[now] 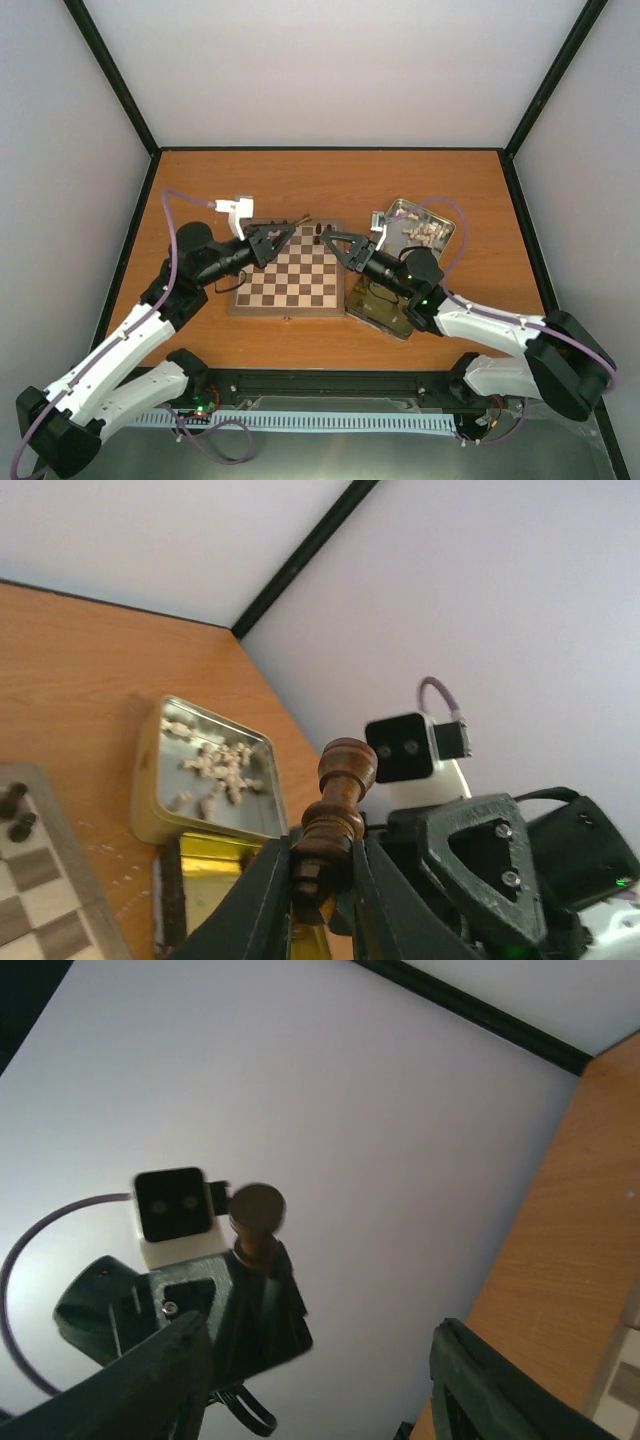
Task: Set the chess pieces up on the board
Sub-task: Place the chess piece on the chessboard.
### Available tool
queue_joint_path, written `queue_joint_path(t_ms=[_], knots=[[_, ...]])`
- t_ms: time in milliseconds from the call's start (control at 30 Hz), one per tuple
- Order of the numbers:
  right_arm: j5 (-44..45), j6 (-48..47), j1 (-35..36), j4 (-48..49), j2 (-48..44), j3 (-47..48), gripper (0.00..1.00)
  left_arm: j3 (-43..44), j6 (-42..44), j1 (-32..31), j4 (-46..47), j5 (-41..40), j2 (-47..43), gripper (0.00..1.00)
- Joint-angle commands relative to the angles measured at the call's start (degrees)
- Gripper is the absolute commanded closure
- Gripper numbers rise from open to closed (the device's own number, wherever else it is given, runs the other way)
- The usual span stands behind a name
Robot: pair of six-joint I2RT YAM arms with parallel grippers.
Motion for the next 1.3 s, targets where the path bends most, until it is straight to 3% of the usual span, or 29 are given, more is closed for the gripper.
queue_joint_path(t_ms=[0,167,367,867,1267], knots=[[7.3,-5.7,-0.9,-19.0,-7.2,0.2,0.36,9.4,13.0,0.1,-20.5,-8.5,3.1,0.99],[14.2,-14.8,-1.4,-41.1,-15.1,2.8,0.31,17.5,21.4,0.1,-38.4,-16.2,11.2,0.99],[18.9,-19.8,-1.4,-56.0,-20.3,4.5,0.31,30.3,26.6,0.1,-51.4,-26.4,23.4,0.99],[22.7,-21.3,-1.3,-63.0,-27.2,2.0,0.31,57.7,30.4,-0.1,-64.4,-32.3,58.7,0.99],[23.3,-21.2,-1.4,-62.6,-27.3,0.4,0.31,68.1,31.6,-0.5,-69.4,-36.0,71.3,0.97]])
